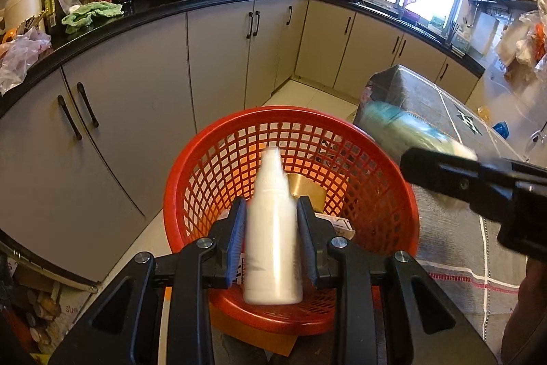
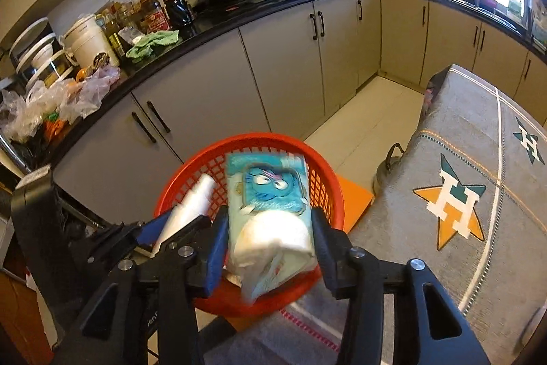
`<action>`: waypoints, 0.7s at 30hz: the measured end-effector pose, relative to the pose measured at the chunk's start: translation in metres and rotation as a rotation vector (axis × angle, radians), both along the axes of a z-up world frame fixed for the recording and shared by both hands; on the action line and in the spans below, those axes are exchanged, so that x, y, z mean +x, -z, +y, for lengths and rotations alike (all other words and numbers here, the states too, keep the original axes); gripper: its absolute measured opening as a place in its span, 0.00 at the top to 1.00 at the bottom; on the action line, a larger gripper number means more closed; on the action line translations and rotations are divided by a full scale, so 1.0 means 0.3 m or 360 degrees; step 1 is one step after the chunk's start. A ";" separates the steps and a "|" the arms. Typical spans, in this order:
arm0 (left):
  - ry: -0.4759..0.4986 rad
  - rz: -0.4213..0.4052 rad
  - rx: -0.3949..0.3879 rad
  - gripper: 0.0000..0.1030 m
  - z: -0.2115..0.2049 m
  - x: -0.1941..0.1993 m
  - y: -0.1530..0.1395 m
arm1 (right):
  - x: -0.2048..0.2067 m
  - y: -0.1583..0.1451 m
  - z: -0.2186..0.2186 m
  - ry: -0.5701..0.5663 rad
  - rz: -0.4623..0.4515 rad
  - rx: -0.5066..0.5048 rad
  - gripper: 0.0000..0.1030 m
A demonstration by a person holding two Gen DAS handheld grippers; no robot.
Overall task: Collect trash
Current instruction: 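Open both tools to drop the bottle and packet into the basket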
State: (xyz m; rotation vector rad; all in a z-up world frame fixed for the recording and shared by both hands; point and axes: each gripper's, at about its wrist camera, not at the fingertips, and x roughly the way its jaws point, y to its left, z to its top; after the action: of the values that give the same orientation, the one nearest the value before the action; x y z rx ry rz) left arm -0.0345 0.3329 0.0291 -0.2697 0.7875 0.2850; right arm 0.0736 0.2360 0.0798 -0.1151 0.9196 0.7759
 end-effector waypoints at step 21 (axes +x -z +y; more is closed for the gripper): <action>0.0072 -0.0060 0.0142 0.47 -0.214 -0.054 -0.076 | -0.111 -0.008 -0.339 0.0196 -0.0066 -0.0031 0.51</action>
State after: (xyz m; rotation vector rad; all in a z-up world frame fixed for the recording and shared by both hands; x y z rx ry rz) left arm -0.0506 0.2688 0.0519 -0.1725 0.7406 0.2712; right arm 0.0404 0.1344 0.0822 -0.0901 0.8867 0.6482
